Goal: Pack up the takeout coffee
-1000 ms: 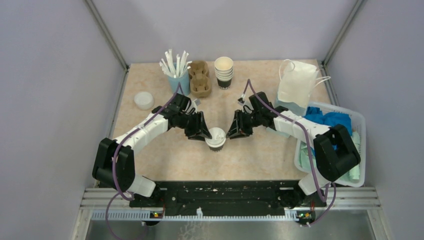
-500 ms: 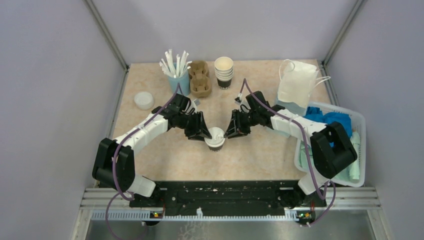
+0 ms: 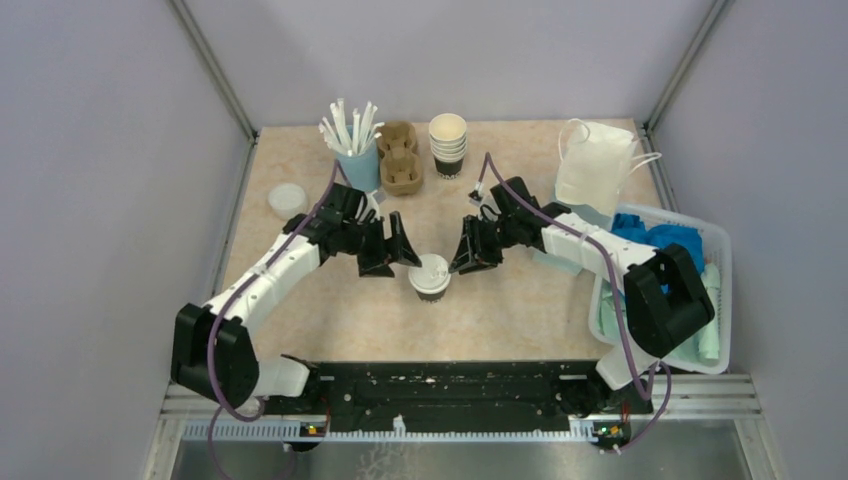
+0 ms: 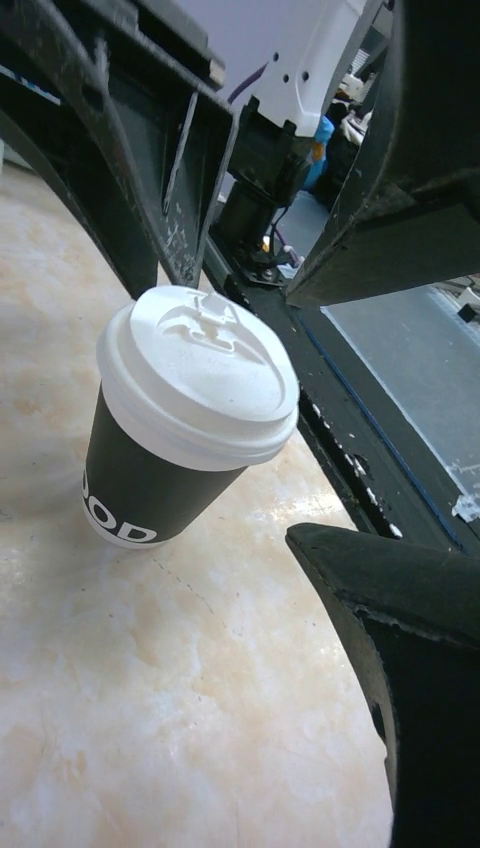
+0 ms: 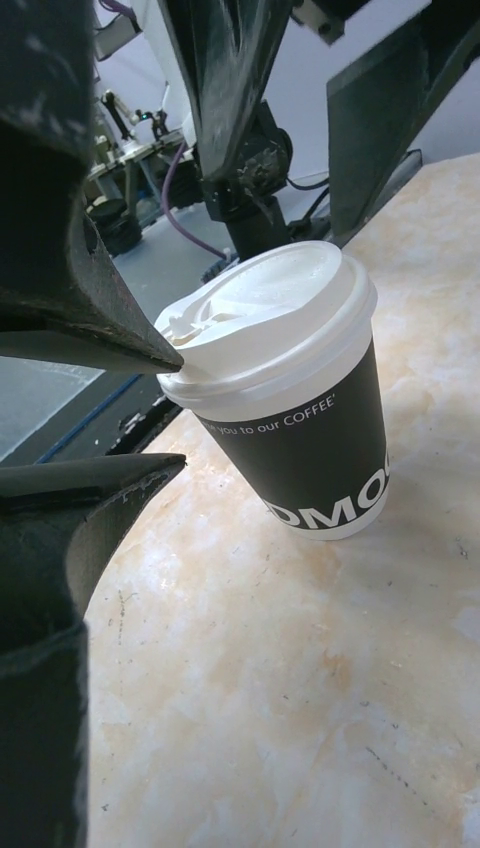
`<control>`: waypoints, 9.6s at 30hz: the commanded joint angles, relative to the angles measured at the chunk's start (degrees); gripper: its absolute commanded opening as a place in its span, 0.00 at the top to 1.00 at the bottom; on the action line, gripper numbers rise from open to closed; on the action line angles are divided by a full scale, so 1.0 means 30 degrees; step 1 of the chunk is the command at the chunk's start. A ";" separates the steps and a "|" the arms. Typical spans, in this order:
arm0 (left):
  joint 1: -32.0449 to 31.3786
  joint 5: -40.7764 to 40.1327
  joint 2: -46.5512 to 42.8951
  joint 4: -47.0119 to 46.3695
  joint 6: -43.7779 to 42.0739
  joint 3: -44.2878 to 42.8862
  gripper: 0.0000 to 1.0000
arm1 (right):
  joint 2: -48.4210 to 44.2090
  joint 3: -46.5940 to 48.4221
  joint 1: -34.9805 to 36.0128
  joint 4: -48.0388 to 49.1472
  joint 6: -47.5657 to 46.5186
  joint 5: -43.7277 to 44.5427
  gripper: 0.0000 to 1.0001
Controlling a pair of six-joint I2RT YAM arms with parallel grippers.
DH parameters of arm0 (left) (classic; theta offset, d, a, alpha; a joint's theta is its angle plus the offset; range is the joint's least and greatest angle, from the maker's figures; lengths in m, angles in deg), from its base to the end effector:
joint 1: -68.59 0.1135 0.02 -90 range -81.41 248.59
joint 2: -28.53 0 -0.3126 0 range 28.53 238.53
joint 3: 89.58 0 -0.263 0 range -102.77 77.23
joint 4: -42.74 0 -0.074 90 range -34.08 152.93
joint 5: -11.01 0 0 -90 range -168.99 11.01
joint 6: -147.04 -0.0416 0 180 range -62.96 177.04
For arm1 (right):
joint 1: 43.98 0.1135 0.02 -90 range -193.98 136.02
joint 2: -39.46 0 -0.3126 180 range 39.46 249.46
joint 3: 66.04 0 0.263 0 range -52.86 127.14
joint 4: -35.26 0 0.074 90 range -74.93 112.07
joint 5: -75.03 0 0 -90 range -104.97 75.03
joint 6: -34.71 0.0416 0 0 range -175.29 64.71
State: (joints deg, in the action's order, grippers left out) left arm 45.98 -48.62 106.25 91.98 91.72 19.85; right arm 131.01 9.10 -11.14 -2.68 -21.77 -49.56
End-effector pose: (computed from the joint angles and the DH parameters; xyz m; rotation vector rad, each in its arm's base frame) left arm 0.2461 -0.1253 0.2947 -0.0636 2.7008 -1.0311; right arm 0.2761 0.2063 0.2637 -0.2546 2.7047 1.1801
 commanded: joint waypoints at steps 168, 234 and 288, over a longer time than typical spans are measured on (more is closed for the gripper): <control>0.2703 0.0085 0.0635 -0.0879 -0.2088 0.0691 0.40 | 0.2035 -0.1591 0.1247 0.7301 0.4539 -0.2783 0.61; 0.2555 0.1107 0.0358 -0.1557 -0.1947 0.2724 0.47 | 0.3198 -0.1087 0.0270 0.7528 0.3919 -0.3797 0.61; 0.2350 0.1697 -0.1577 -0.2801 -0.0106 0.4424 0.39 | 0.2506 -0.1433 0.0689 0.6526 0.2735 -0.3643 0.45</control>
State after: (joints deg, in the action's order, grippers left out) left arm 53.17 -43.00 101.07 85.49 92.31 30.29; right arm 138.14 4.66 -9.24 15.04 -12.24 -61.10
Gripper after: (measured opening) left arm 0.632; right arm 0.571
